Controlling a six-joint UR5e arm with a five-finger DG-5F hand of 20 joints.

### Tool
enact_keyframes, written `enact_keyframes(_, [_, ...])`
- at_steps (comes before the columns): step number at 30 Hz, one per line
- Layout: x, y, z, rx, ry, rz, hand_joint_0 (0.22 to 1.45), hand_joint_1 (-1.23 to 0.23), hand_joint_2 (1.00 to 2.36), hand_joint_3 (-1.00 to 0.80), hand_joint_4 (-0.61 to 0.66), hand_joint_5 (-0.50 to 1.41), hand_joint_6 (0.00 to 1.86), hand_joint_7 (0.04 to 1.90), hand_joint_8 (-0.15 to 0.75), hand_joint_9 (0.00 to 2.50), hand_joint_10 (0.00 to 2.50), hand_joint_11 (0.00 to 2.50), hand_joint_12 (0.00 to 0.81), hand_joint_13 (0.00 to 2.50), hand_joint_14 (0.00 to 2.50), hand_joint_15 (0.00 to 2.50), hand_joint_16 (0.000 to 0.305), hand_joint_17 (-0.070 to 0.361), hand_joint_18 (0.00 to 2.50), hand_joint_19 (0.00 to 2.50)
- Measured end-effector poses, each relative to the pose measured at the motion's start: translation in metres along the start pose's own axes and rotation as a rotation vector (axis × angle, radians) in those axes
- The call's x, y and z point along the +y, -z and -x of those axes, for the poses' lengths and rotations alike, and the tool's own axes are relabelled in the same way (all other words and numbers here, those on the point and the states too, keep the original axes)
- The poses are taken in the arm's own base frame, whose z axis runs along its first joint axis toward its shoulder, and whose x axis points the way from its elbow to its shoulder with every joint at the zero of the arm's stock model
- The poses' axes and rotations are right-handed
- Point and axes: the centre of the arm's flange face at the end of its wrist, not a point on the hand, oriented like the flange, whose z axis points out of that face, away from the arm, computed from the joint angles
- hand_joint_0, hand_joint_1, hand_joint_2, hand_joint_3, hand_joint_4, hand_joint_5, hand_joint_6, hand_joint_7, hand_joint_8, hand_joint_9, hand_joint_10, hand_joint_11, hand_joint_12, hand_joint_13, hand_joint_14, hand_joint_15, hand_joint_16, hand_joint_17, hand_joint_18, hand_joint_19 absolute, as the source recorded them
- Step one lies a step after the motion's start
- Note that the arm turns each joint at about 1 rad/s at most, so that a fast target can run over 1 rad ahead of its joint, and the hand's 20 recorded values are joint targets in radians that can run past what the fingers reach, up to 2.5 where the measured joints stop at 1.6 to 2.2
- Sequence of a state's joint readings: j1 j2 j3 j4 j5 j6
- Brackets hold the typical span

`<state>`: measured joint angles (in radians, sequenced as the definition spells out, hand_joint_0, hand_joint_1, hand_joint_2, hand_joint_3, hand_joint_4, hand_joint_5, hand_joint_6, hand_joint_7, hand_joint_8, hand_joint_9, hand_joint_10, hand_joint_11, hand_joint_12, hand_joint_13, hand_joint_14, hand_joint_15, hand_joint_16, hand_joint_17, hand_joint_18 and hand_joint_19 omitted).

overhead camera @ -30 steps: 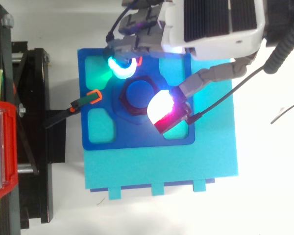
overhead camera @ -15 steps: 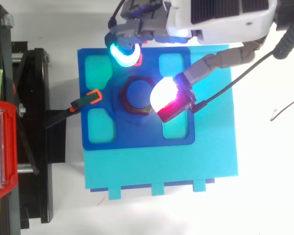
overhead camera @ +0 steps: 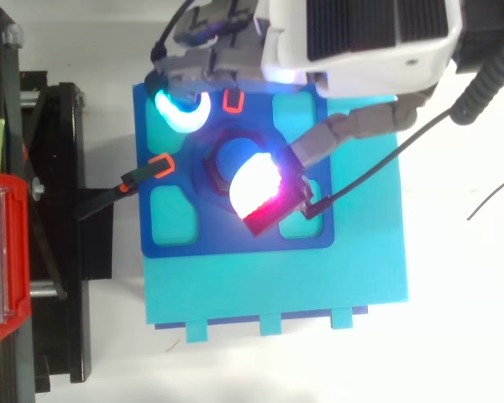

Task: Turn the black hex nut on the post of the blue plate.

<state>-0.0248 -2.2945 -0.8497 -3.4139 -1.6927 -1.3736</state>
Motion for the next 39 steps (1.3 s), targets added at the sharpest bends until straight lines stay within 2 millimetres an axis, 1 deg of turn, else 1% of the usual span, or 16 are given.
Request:
enact_keyframes(12, [0.034,-0.012,-0.005,-0.010,0.013,0.006,0.50,-0.35,1.00,-0.50,0.23,-0.16,0.50,0.90,0.264,0.67,0.01,0.30,0.348,0.43,0.00,0.10,0.055,0.123,0.26,0.12])
enact_keyframes(18, [0.043,-0.014,-0.010,-0.002,0.021,0.011,0.50,-0.35,1.00,-0.50,0.23,-0.15,0.50,0.90,0.266,0.67,0.01,0.29,0.348,0.43,0.01,0.10,0.055,0.123,0.27,0.12])
enact_keyframes(28, [0.047,-0.014,-0.016,0.023,0.022,0.008,0.50,-0.35,1.00,-0.50,0.23,-0.15,0.50,0.90,0.264,0.68,0.01,0.30,0.349,0.43,0.00,0.10,0.055,0.123,0.26,0.12])
enact_keyframes(33, [0.043,-0.013,-0.021,0.032,0.020,0.004,0.50,-0.35,1.00,-0.50,0.23,-0.16,0.50,0.91,0.265,0.67,0.01,0.30,0.348,0.44,0.00,0.10,0.055,0.123,0.26,0.13])
enact_keyframes(39, [0.035,-0.011,-0.021,0.031,0.023,-0.002,0.50,-0.35,1.00,-0.50,0.23,-0.15,0.50,0.90,0.264,0.67,0.01,0.30,0.347,0.44,0.00,0.10,0.055,0.123,0.26,0.12])
